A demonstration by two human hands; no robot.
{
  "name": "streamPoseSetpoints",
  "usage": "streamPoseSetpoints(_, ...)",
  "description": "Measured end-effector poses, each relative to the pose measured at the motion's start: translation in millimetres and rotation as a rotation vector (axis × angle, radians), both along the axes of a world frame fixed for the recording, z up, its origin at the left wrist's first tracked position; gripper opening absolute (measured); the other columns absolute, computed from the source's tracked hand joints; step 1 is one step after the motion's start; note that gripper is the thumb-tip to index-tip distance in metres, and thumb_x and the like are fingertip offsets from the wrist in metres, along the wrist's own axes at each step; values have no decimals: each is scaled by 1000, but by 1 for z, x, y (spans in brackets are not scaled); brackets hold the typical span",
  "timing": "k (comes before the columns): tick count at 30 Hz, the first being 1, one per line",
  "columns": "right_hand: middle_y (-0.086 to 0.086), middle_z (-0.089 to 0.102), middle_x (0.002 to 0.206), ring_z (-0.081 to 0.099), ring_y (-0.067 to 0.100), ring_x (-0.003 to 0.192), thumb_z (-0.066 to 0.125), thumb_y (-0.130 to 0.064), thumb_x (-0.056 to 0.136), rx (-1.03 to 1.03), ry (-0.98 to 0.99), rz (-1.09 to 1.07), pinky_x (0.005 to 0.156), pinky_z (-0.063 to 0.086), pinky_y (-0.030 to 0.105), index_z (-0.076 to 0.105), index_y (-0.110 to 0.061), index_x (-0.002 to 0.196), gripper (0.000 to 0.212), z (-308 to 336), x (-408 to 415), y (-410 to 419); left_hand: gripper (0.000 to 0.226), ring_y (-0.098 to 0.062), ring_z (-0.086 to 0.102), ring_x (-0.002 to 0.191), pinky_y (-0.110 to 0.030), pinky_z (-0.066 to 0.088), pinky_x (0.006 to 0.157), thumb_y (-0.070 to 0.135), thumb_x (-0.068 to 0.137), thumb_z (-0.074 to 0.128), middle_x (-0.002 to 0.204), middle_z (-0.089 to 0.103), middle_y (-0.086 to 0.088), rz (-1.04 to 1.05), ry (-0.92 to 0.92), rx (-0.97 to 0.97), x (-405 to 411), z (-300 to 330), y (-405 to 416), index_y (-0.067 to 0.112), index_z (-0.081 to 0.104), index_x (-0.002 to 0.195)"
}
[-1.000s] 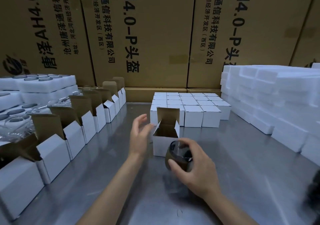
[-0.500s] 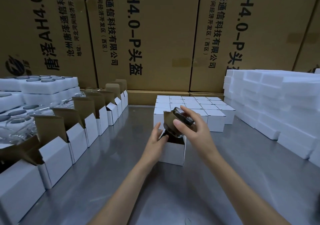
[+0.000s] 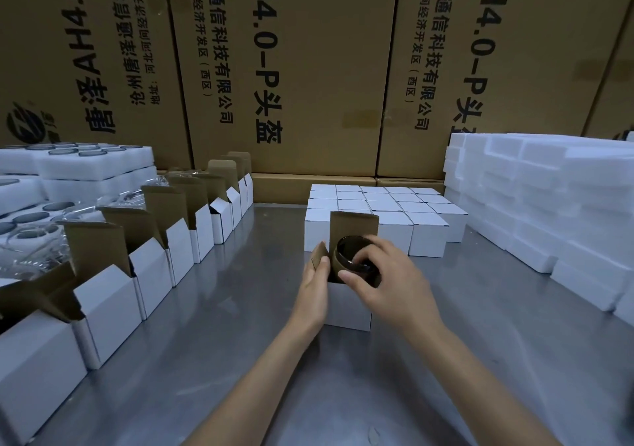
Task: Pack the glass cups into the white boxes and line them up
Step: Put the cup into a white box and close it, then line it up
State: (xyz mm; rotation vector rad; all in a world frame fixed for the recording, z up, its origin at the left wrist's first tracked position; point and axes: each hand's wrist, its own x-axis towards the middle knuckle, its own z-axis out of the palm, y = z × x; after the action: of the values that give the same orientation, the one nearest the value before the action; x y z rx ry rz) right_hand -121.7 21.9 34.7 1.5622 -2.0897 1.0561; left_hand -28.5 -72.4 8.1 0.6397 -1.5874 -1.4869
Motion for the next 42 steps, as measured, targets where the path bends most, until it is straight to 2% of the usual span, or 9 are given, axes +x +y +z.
streamPoseSetpoints(4,-8,49,136,44,13,118,53,-58,86,144,153,-53,89,39,30,59,-25,80,34,-4,-2,-2,37,-10,36,135,-26,25,114,22,104,31,144,43,1,-15,62,-7,1,-2,1,27,40,140)
streamPoseSetpoints(7,-10,53,127,44,9,118,53,-51,90,47,77,40,90,35,22,63,-27,83,27,-6,-2,-2,33,-11,38,134,-38,25,117,26,101,36,141,46,-1,-40,115,-8,3,0,3,27,46,133)
streamPoseSetpoints(11,-23,54,112,44,-4,116,38,-36,95,-386,-499,124,94,30,6,57,-37,99,19,-12,3,3,56,-14,56,119,-33,43,105,48,92,36,130,57,-5,-134,242,159,9,5,-1,19,49,137)
streamPoseSetpoints(14,-18,56,121,47,5,120,39,-32,101,-349,-930,209,99,36,22,55,-37,107,18,-19,0,5,34,-17,58,115,-37,43,105,32,99,41,127,61,-5,-129,212,227,13,5,-9,22,57,127)
streamPoseSetpoints(17,-7,56,128,51,12,122,47,-28,98,-205,-1083,322,107,39,39,52,-32,124,27,-22,3,4,23,-15,63,106,-32,48,96,16,94,53,118,65,-2,-118,146,174,12,2,-11,26,59,113)
streamPoseSetpoints(22,-10,61,122,58,12,114,54,-11,94,-154,-1069,411,101,43,35,43,-35,134,48,-21,6,1,38,-13,67,86,-27,51,74,7,76,65,96,69,8,-105,133,139,14,2,-12,31,58,105)
streamPoseSetpoints(28,-1,67,111,60,22,110,48,-8,95,-155,-981,388,93,45,37,64,-18,105,21,-22,5,1,28,-16,58,72,-24,41,58,-2,88,46,80,65,3,-129,132,148,16,7,-4,16,62,74)
streamPoseSetpoints(33,-9,62,119,53,12,118,42,-45,86,-144,-931,395,108,38,42,62,-26,110,37,-30,6,5,25,-19,59,82,-28,41,69,23,82,43,89,65,-7,-171,172,113,20,1,0,6,61,85)
streamPoseSetpoints(42,-7,61,122,56,13,116,66,-50,82,-135,-801,385,102,45,39,60,-36,109,32,-34,4,3,49,-26,60,99,-44,44,91,43,63,73,105,65,-9,-308,62,3,31,-1,-9,16,63,102)
